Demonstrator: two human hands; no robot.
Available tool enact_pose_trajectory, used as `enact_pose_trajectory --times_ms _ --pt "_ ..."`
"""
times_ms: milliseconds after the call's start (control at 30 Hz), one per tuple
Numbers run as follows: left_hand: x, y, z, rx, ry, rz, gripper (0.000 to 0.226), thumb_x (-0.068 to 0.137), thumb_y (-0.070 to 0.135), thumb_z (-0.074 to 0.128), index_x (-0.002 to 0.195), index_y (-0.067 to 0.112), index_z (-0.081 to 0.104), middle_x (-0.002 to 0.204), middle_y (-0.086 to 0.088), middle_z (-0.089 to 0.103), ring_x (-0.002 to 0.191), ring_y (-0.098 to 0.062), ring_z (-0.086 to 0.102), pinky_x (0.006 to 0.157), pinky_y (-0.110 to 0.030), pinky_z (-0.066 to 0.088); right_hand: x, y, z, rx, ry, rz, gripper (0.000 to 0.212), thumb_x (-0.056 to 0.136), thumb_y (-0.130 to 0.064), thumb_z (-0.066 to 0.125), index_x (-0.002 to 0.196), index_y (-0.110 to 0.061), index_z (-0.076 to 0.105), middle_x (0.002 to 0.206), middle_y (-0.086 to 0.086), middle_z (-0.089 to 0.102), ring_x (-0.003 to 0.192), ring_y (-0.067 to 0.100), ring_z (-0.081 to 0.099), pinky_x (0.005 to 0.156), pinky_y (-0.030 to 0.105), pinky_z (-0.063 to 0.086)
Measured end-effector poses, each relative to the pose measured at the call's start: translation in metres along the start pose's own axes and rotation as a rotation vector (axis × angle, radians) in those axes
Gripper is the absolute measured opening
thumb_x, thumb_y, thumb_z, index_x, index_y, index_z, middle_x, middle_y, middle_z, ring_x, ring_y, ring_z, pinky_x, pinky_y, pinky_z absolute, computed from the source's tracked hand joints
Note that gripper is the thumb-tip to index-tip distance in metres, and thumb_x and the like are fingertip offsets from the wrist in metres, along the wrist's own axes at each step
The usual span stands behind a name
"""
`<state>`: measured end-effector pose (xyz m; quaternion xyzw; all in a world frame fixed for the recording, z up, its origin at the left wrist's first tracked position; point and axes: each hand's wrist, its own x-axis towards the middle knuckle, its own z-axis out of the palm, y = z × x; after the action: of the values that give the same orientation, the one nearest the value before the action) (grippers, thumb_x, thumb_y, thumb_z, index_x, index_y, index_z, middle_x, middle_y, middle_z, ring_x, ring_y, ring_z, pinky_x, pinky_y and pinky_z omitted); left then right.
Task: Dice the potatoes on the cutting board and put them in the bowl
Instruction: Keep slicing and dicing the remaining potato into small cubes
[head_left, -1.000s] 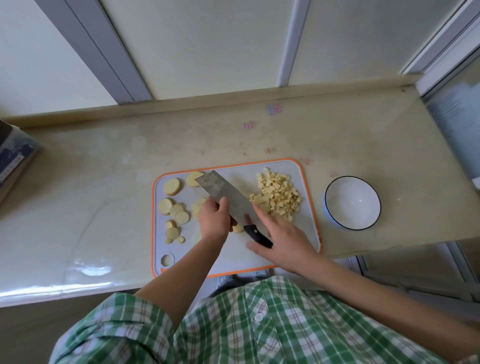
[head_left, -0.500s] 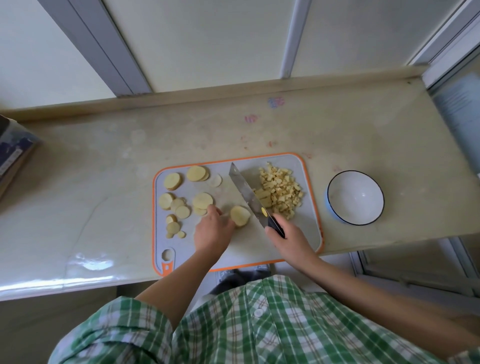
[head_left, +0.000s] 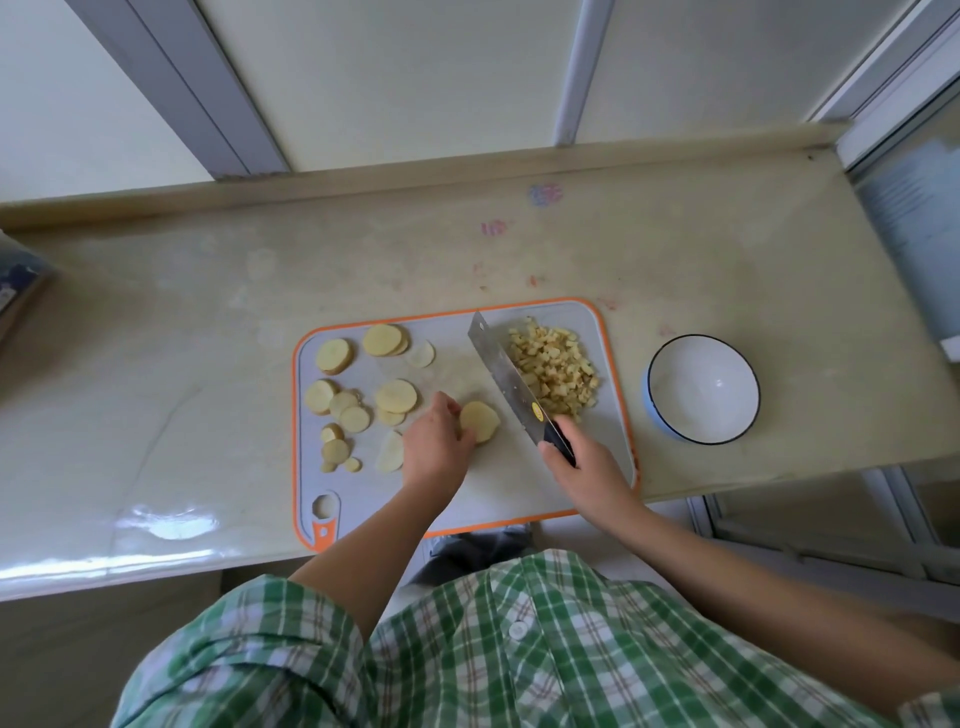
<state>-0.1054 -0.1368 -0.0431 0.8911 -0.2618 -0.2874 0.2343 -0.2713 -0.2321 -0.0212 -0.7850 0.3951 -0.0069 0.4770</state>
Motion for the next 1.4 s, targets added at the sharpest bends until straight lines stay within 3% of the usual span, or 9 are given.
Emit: enact_pose_trajectory --times_ms 167,267,400,567,733,900,1100,1233,1400 --pt "0.002 -0.002 0.002 -0.056 -0.019 -0.022 0.019 0.088 0.022 0.062 0.103 0.019 0.051 0.077 -0.006 0.065 0.070 -0.027 0.066 0.067 -0.041 0.054 0.008 -0.012 0.001 -0.185 0.005 0.035 0.016 0.091 -0.022 0.052 0.082 -0.014 0.041 0.059 0.001 0.045 0.054 0.025 0.048 0.051 0.040 0.039" --pt "0.000 -0.001 0.004 -0.127 0.016 -0.081 0.018 0.087 0.025 0.064 0.099 0.019 0.053 0.076 -0.003 0.067 0.069 -0.026 0.066 0.068 -0.041 0.054 0.014 -0.023 0.005 -0.312 0.021 -0.017 0.025 0.096 -0.030 0.050 0.081 -0.016 0.037 0.059 -0.003 0.039 0.054 0.021 0.041 0.051 0.036 0.031" --pt "0.000 0.000 0.006 -0.216 0.040 -0.163 0.013 0.086 0.023 0.066 0.093 0.019 0.055 0.075 -0.002 0.068 0.071 -0.024 0.067 0.071 -0.042 0.055 0.012 -0.026 0.013 -0.435 -0.024 -0.093 0.016 0.099 -0.027 0.044 0.089 -0.016 0.038 0.062 -0.002 0.042 0.056 0.023 0.045 0.047 0.032 0.027" --pt "-0.002 -0.001 0.010 -0.270 0.068 -0.181 0.011 0.085 0.020 0.067 0.089 0.019 0.057 0.073 -0.001 0.066 0.068 -0.024 0.067 0.071 -0.044 0.056 0.013 -0.025 0.008 -0.410 -0.032 -0.100 0.018 0.099 -0.025 0.045 0.086 -0.018 0.034 0.058 -0.004 0.037 0.055 0.023 0.042 0.050 0.033 0.029" --pt "0.001 0.000 0.008 -0.260 0.100 -0.197 0.015 0.085 0.028 0.068 0.085 0.019 0.057 0.077 0.003 0.067 0.072 -0.024 0.067 0.074 -0.043 0.055 0.011 -0.032 0.002 -0.401 0.068 -0.084 0.020 0.093 -0.016 0.049 0.077 -0.014 0.036 0.053 -0.002 0.035 0.052 0.027 0.038 0.051 0.035 0.027" --pt "0.002 0.004 0.007 -0.206 0.106 -0.189 0.015 0.084 0.024 0.069 0.087 0.017 0.057 0.078 0.003 0.064 0.076 -0.024 0.064 0.074 -0.037 0.052 0.008 -0.038 0.004 -0.488 0.000 -0.097 0.015 0.091 -0.013 0.046 0.082 -0.016 0.035 0.058 0.001 0.037 0.057 0.028 0.039 0.054 0.034 0.026" --pt "0.005 0.007 0.006 -0.197 0.103 -0.215 0.013 0.082 0.024 0.068 0.085 0.019 0.057 0.077 0.002 0.066 0.072 -0.024 0.066 0.071 -0.037 0.054 0.002 -0.044 0.008 -0.527 -0.033 -0.086 0.009 0.094 -0.013 0.044 0.089 -0.017 0.037 0.059 -0.006 0.032 0.050 0.007 0.029 0.045 0.022 0.014" --pt "0.007 0.009 0.006 -0.199 0.093 -0.231 0.014 0.080 0.023 0.069 0.082 0.021 0.055 0.074 0.000 0.066 0.071 -0.024 0.066 0.071 -0.038 0.054 0.001 -0.047 0.009 -0.539 -0.043 -0.067 0.006 0.094 -0.013 0.043 0.099 -0.012 0.046 0.060 -0.006 0.031 0.057 0.020 0.036 0.047 0.030 0.020" --pt "0.009 0.007 0.008 -0.208 0.092 -0.231 0.016 0.081 0.023 0.069 0.079 0.021 0.053 0.072 0.000 0.066 0.070 -0.024 0.066 0.070 -0.039 0.054 0.005 -0.053 0.012 -0.543 -0.095 -0.041 0.009 0.095 -0.013 0.042 0.092 -0.015 0.033 0.063 -0.005 0.031 0.063 0.022 0.038 0.048 0.029 0.020"
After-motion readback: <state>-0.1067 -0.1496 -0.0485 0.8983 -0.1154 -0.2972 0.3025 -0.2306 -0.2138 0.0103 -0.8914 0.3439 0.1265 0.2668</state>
